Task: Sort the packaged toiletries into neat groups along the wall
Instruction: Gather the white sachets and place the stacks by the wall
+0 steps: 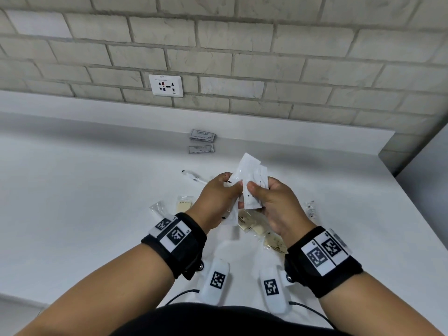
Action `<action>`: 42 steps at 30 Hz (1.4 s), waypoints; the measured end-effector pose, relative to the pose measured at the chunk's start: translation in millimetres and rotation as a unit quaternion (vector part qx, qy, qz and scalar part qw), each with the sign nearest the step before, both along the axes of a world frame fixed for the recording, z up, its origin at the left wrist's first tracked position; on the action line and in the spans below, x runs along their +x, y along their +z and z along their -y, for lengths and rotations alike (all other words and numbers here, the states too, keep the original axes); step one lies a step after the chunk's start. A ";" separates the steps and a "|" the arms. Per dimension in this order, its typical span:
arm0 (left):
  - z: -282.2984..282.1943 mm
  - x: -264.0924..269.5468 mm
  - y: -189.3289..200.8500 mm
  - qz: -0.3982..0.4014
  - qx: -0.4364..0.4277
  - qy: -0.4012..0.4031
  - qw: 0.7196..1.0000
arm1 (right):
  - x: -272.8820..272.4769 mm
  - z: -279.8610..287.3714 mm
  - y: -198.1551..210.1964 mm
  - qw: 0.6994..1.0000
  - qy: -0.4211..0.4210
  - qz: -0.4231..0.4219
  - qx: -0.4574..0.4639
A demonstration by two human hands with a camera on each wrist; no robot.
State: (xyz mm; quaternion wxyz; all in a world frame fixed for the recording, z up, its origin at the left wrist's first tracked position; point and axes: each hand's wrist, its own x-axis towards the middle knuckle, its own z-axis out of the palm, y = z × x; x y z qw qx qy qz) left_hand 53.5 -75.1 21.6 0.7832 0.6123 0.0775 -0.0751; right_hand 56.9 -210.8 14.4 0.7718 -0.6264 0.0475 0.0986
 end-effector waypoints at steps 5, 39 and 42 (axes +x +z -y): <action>-12.0 3.5 2.5 -0.109 -0.162 -0.009 0.981 | 12.1 20.0 8.2 0.992 -0.015 0.009 0.122; -29.8 17.1 -0.1 -0.010 -0.113 -0.025 0.993 | -0.4 11.5 13.2 0.998 0.050 0.001 0.043; -22.4 14.8 1.0 0.020 -0.133 -0.061 0.989 | -2.0 -2.6 16.0 0.997 0.058 0.017 -0.048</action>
